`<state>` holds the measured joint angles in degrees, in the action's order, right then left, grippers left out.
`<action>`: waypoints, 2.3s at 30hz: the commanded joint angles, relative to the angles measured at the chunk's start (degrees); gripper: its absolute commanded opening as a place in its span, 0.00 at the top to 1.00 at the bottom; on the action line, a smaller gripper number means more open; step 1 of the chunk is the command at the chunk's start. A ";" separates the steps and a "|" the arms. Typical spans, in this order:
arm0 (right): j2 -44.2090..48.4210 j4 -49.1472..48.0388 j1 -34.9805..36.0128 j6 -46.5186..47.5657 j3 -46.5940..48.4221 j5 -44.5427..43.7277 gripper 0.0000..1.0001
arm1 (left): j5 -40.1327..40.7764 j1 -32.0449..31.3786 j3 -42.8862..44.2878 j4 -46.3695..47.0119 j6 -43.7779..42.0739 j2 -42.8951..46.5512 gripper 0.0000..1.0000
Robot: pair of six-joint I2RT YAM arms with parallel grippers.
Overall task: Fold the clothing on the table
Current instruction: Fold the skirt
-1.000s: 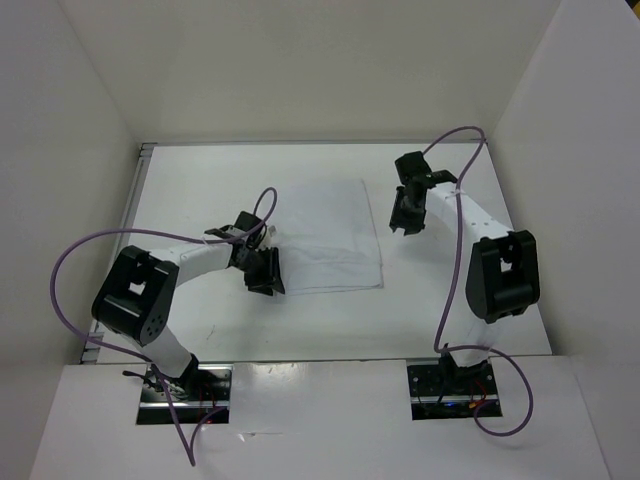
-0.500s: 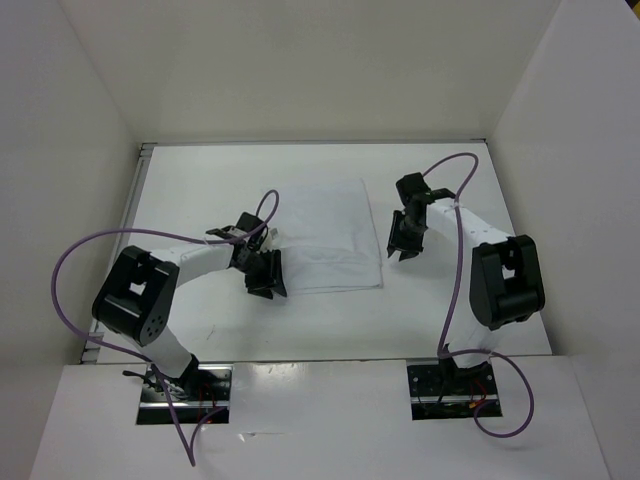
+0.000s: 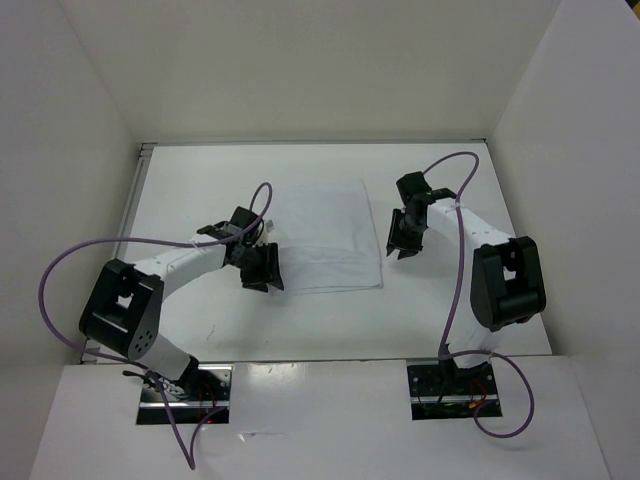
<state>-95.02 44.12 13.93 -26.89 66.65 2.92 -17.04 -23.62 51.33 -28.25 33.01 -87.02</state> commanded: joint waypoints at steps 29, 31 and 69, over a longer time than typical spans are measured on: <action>0.81 -7.73 -0.40 0.35 -8.03 9.65 0.60 | 2.45 0.32 2.72 1.09 -1.29 -4.56 0.48; -0.86 -8.96 -0.40 0.35 -8.03 10.88 0.60 | 2.45 1.73 2.19 0.56 -1.90 -4.04 0.48; -3.94 -8.43 5.05 -2.89 -11.80 10.29 0.86 | 1.31 2.96 -4.40 8.04 -2.52 -11.68 0.87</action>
<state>-99.13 35.99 17.98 -28.80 56.47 15.75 -19.70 -20.53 49.47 -19.33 31.75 -95.53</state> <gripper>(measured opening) 0.168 0.141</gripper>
